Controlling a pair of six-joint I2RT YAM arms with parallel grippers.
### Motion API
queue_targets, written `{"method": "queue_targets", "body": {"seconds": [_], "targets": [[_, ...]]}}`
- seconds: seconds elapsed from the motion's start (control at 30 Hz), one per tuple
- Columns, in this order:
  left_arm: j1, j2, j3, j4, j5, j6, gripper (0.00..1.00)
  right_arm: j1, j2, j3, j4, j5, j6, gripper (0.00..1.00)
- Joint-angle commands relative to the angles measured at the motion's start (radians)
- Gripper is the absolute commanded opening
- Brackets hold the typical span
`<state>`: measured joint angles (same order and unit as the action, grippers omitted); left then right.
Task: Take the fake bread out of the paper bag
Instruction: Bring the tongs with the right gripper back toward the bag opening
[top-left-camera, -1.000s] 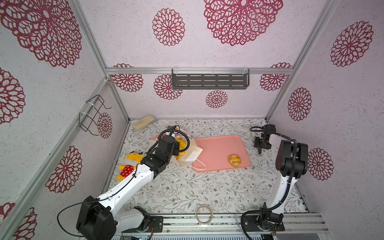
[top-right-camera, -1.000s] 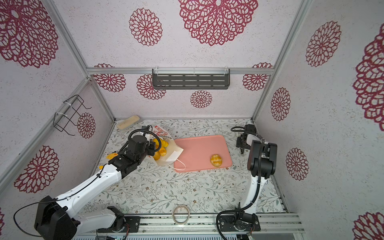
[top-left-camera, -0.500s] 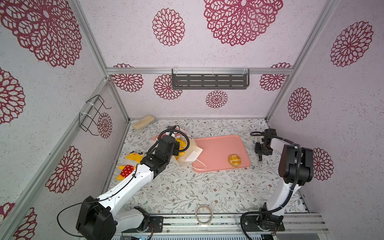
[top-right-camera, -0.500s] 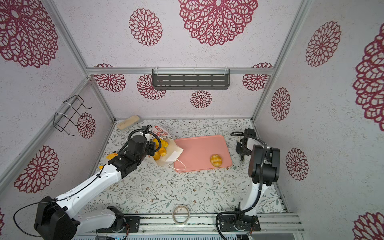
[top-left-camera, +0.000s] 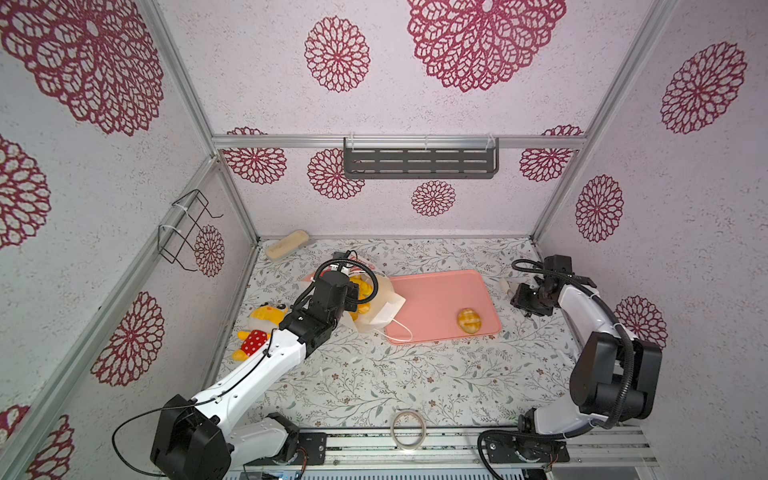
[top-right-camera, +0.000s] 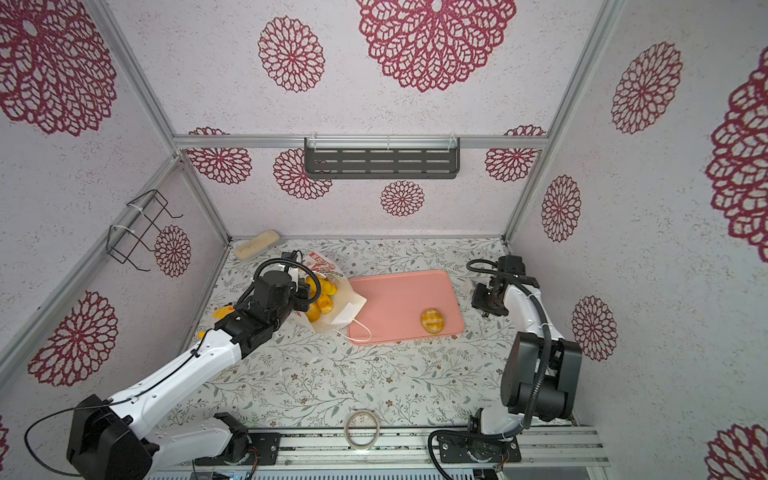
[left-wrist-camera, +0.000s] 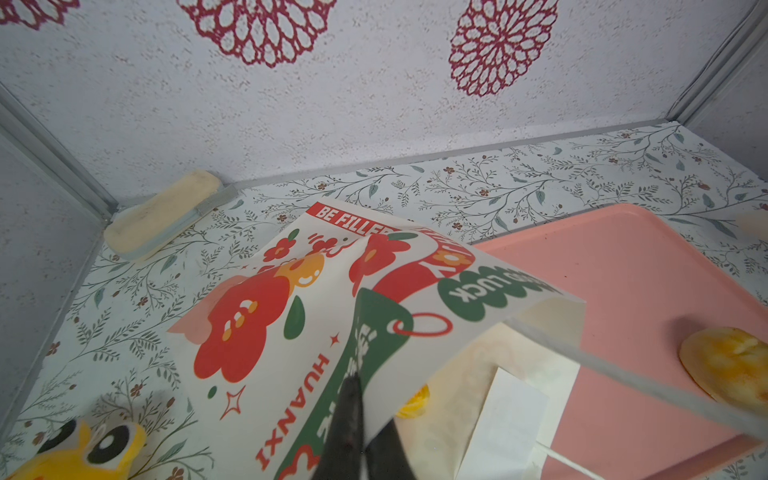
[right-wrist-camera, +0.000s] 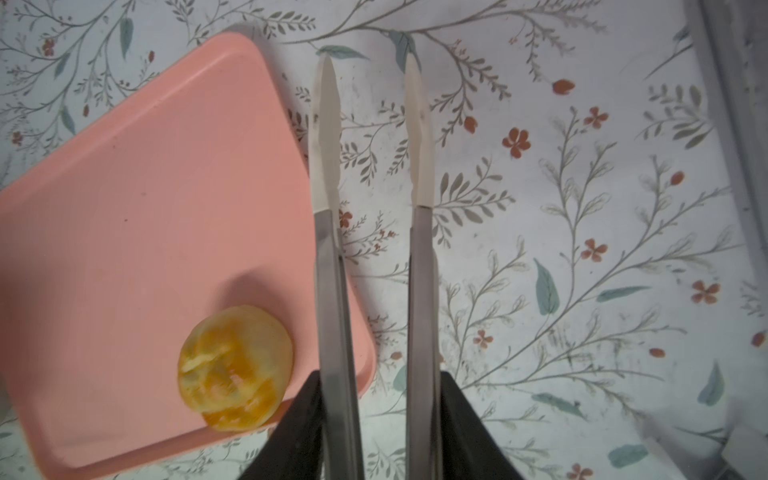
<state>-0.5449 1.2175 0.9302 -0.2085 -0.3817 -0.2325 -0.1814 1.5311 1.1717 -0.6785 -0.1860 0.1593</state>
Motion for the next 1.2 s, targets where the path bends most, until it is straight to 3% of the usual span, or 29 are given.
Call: {"method": "queue_targets", "body": {"seconds": [0.0,0.2,0.3,0.63,0.93,1.07,1.17], "targets": [[0.003,-0.031,-0.001,0.018,0.015,0.005,0.00,-0.001,-0.091,0.037,-0.111,-0.096,0.056,0.46],[0.003,-0.032,0.011,0.014,0.004,0.031,0.00,0.027,-0.203,0.097,-0.241,-0.214,0.087,0.49],[0.005,-0.030,0.018,0.010,0.003,0.041,0.00,0.080,-0.270,0.130,-0.291,-0.262,0.118,0.46],[0.004,-0.024,0.033,-0.008,0.006,0.053,0.00,0.398,-0.452,0.140,-0.300,-0.353,0.316,0.42],[0.005,-0.027,0.041,-0.023,0.009,0.024,0.00,0.845,-0.475,0.094,-0.136,-0.214,0.547,0.42],[0.005,-0.030,0.041,-0.032,0.007,0.023,0.00,0.978,-0.442,0.055,-0.016,-0.162,0.620,0.42],[0.003,-0.034,0.036,-0.038,0.013,0.021,0.00,1.014,-0.410,0.002,0.097,-0.165,0.653,0.41]]}}
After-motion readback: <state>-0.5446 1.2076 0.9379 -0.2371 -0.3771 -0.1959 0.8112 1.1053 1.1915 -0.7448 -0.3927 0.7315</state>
